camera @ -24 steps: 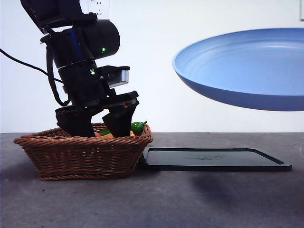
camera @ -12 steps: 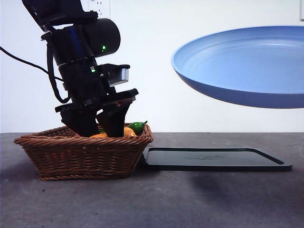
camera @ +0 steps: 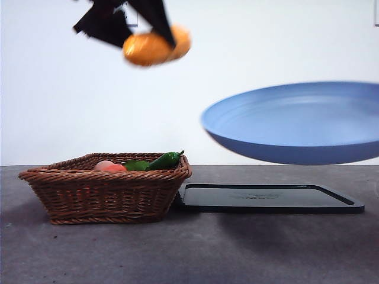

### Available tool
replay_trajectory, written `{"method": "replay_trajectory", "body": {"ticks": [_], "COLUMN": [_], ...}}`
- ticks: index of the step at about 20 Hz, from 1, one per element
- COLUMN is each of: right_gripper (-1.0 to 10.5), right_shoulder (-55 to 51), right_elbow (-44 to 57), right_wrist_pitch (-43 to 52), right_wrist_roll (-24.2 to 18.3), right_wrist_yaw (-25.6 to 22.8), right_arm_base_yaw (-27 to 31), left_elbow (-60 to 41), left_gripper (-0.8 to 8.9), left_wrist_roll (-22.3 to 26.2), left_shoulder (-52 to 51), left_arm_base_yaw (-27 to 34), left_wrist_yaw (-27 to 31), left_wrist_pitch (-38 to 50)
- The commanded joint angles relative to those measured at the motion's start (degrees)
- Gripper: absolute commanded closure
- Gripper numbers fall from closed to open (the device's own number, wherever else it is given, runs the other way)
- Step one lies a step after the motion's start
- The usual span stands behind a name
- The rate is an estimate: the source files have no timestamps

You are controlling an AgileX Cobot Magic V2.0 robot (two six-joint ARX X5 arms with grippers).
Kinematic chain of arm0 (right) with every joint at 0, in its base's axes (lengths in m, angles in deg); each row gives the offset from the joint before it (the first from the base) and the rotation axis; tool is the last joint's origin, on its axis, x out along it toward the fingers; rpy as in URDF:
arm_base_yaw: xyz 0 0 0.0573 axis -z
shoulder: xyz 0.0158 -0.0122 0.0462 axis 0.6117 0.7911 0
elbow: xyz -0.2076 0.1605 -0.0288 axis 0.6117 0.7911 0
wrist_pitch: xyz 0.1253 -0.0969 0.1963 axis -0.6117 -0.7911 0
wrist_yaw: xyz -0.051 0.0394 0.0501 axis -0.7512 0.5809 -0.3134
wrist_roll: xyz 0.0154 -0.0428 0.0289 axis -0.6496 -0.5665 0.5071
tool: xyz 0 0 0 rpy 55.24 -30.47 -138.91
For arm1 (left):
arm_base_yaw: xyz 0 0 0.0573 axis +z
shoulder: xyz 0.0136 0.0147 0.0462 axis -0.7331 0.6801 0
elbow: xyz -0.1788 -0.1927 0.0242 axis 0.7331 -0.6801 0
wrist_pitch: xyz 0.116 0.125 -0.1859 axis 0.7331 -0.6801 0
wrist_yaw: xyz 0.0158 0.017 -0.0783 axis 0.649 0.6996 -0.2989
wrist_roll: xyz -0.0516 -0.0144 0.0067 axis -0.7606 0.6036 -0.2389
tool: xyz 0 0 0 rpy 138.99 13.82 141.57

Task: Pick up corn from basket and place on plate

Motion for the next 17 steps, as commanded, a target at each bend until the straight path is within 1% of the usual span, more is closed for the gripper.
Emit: {"method": "replay_trajectory", "body": {"ticks": [1, 3, 4, 7, 9, 10, 13, 17], "right_gripper": [9.4, 9.4, 9.4, 9.4, 9.4, 9.4, 9.4, 9.4], "right_shoulder": [4.66, 8.28, 9.66, 12.66, 13.07, 13.05, 13.05, 13.05], "right_elbow": [-0.92, -0.92, -0.92, -0.92, -0.92, -0.92, -0.92, -0.92], "right_wrist_pitch": [3.54, 5.25, 5.57, 5.62, 5.84, 6.12, 6.1, 6.36], "right_wrist_roll": [4.44, 5.44, 5.62, 5.6, 5.6, 5.64, 5.6, 5.55], "right_wrist_yaw": [3.91, 8.07, 9.4, 9.9, 11.82, 12.55, 12.59, 12.59], "right_arm_base_yaw": [0.09, 0.15, 0.17, 0.17, 0.17, 0.17, 0.17, 0.17], "left_elbow": [0.94, 0.92, 0.92, 0.92, 0.92, 0.92, 0.92, 0.92], "left_gripper": [5.96, 5.96, 5.96, 5.96, 5.96, 5.96, 5.96, 5.89], "left_wrist_roll": [-1.14, -0.33, 0.35, 2.05, 3.52, 3.72, 3.67, 3.69], "left_shoulder": [0.72, 1.77, 2.8, 6.75, 10.62, 12.13, 16.37, 17.51], "left_arm_base_yaw": [-3.04, -5.97, -7.56, -10.47, -11.87, -12.13, -12.68, -13.4], "left_wrist_yaw": [-4.59, -4.66, -4.63, -4.55, -4.42, -4.42, -4.42, -4.44], "left_wrist_pitch": [0.13, -0.15, -0.11, 0.26, 0.22, 0.42, 1.18, 1.38]}}
